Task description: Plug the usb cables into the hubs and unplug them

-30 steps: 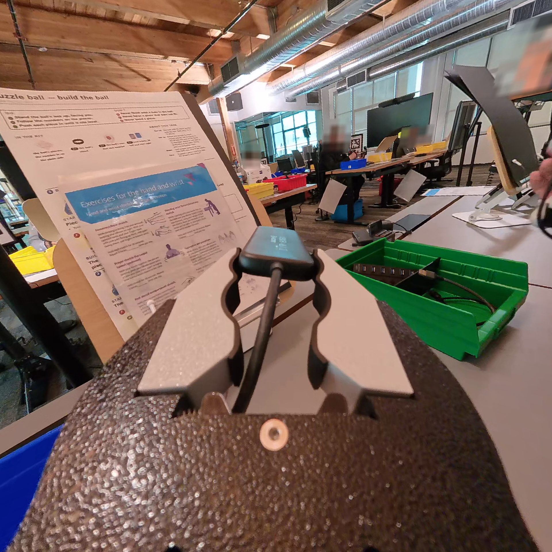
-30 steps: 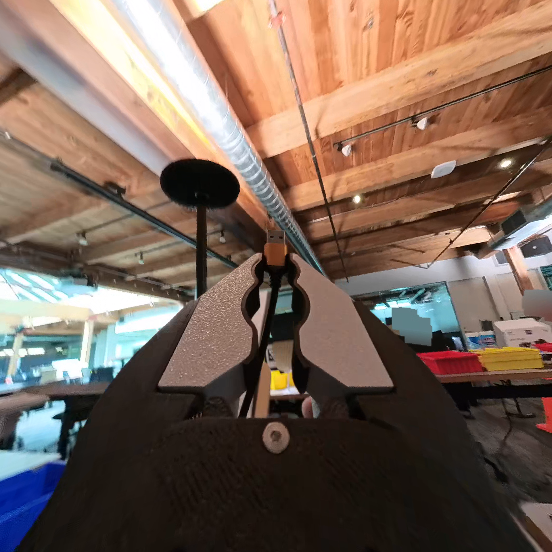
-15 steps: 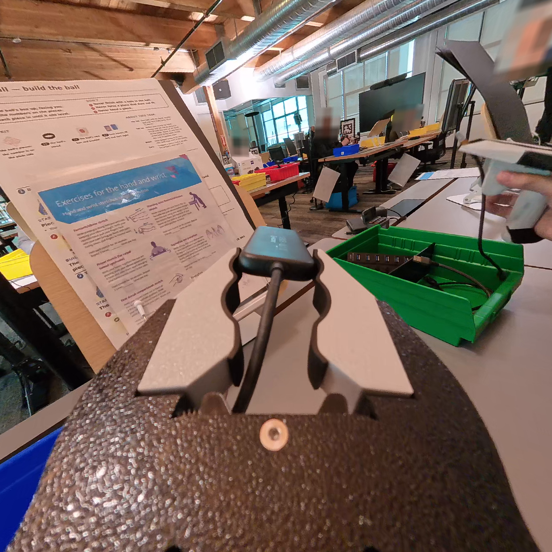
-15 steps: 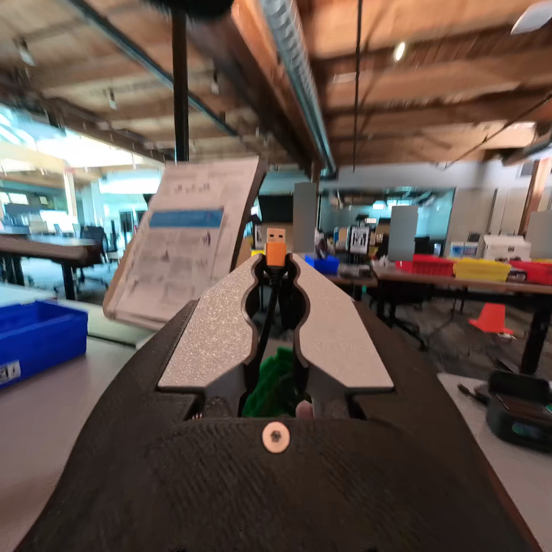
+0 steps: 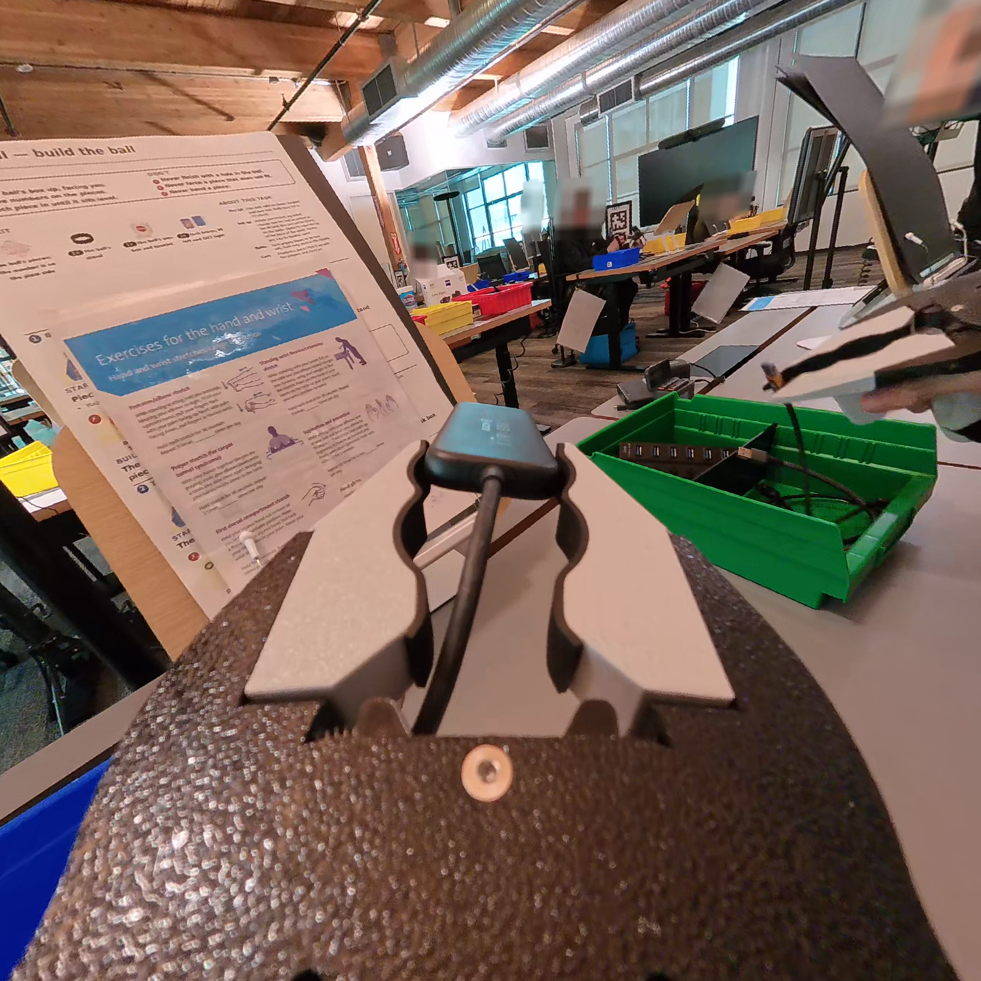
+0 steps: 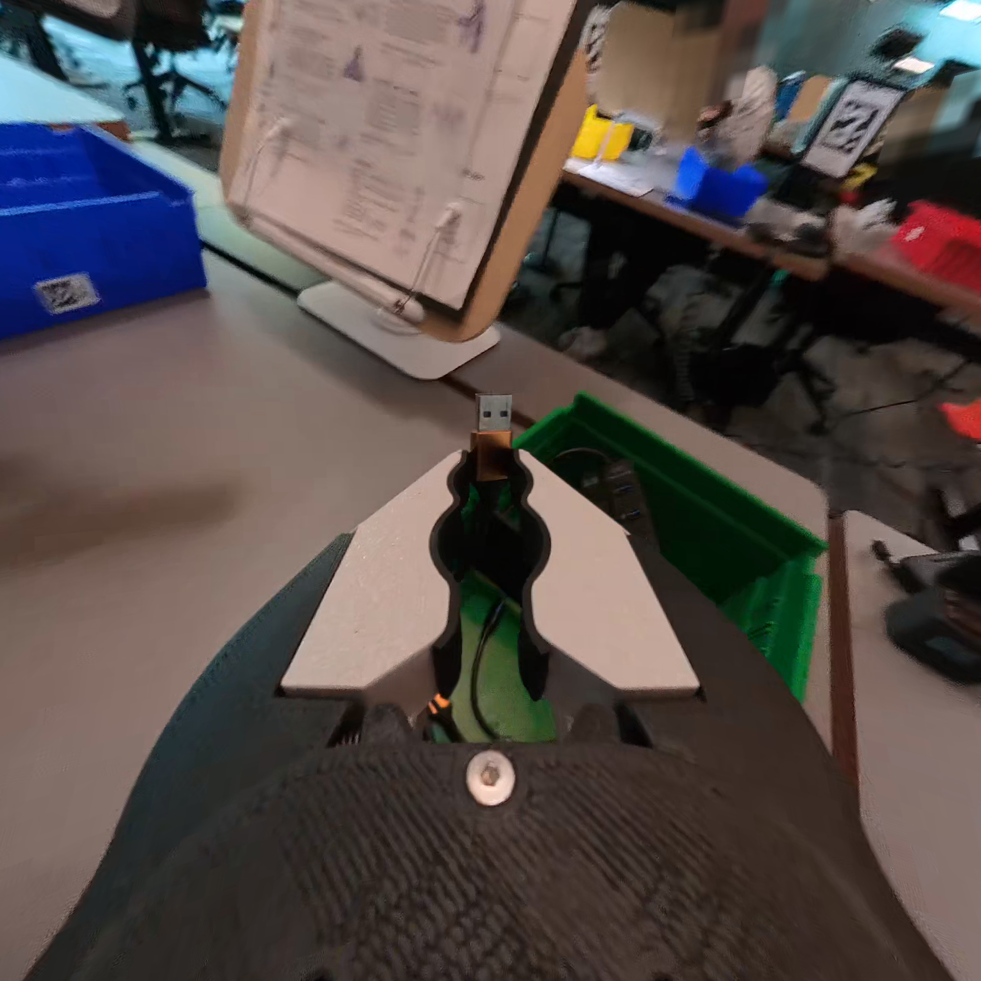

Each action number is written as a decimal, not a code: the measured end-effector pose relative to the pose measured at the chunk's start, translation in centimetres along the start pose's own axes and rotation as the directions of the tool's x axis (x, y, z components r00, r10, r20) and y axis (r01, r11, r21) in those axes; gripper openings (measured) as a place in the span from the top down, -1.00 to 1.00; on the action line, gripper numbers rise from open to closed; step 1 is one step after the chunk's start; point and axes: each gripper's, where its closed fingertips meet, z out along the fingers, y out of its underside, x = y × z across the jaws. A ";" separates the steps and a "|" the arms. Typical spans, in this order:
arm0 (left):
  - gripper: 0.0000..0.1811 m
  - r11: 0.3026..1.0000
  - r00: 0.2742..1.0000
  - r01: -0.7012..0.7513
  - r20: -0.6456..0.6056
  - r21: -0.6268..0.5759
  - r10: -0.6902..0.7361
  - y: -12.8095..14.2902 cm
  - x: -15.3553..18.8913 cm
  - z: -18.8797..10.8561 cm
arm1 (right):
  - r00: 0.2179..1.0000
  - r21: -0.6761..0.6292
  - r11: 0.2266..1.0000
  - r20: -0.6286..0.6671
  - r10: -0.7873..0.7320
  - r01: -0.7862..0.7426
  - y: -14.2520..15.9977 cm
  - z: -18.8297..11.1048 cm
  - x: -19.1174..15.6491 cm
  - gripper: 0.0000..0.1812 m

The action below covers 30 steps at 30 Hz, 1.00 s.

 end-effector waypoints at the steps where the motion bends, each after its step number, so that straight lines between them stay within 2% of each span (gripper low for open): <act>1: 0.50 1.000 1.000 0.001 -0.002 -0.001 -0.001 0.0 0.0 0.0 | 0.999 -0.052 0.999 0.040 -0.003 0.005 0.9 0.0 -0.8 0.86; 3: 0.50 1.000 1.000 0.003 -0.008 -0.004 -0.003 0.1 0.2 0.1 | 0.995 -0.253 0.967 0.101 0.012 0.014 4.4 0.4 -1.9 0.86; 6: 0.50 1.000 1.000 -0.007 -0.017 -0.012 0.007 0.2 0.5 0.2 | 1.000 -0.479 0.877 -0.010 0.017 -0.020 8.6 0.8 -0.3 0.86; 10: 0.50 1.000 1.000 -0.010 -0.016 -0.014 0.010 0.2 0.5 0.1 | 0.998 -0.602 0.797 -0.056 0.026 -0.055 11.5 1.1 0.1 0.79; 12: 0.50 1.000 1.000 -0.006 -0.012 -0.012 0.005 0.2 0.3 0.1 | 0.991 -0.644 0.758 -0.129 0.020 -0.099 12.3 0.3 1.1 0.55; 14: 0.50 1.000 1.000 -0.003 -0.011 -0.010 0.002 0.1 0.2 0.0 | 0.947 -0.632 0.757 -0.315 -0.056 -0.166 11.6 -1.1 4.1 0.26; 16: 0.50 1.000 1.000 -0.003 -0.012 -0.008 0.003 0.0 0.3 0.0 | 0.908 -0.555 0.810 -0.413 -0.070 -0.191 9.6 -1.8 5.5 0.12; 18: 0.50 1.000 1.000 -0.004 -0.030 -0.008 0.003 0.0 0.6 0.1 | 0.936 -0.387 0.916 -0.349 -0.042 -0.104 5.7 -0.5 4.4 0.03; 20: 0.50 1.000 0.994 0.002 -0.110 0.005 -0.001 -0.1 1.9 0.2 | 0.991 -0.099 0.995 -0.125 -0.042 0.029 -0.1 1.6 0.1 0.00; 21: 0.51 1.000 0.983 0.010 -0.186 0.019 -0.007 -0.2 3.0 0.1 | 0.996 0.073 0.994 0.027 -0.082 0.080 -3.2 1.8 -3.2 -0.01; 23: 0.51 0.998 0.931 0.045 -0.363 0.049 -0.024 -0.7 5.5 -0.4 | 0.929 0.376 0.921 0.294 -0.223 0.102 -7.9 0.6 -10.0 -0.03; 24: 0.51 0.995 0.896 0.072 -0.443 0.062 -0.037 -1.0 6.7 -0.9 | 0.881 0.454 0.889 0.392 -0.265 0.065 -9.2 -0.1 -12.5 0.03; 27: 0.50 0.988 0.788 0.127 -0.614 0.092 -0.044 -1.8 9.3 -2.3 | 0.742 0.501 0.863 0.602 -0.297 -0.062 -11.2 -1.2 -17.5 0.04; 30: 0.50 0.985 0.717 0.148 -0.696 0.094 -0.041 -2.0 10.7 -3.2 | 0.642 0.513 0.851 0.692 -0.331 -0.113 -11.9 -1.8 -20.4 0.14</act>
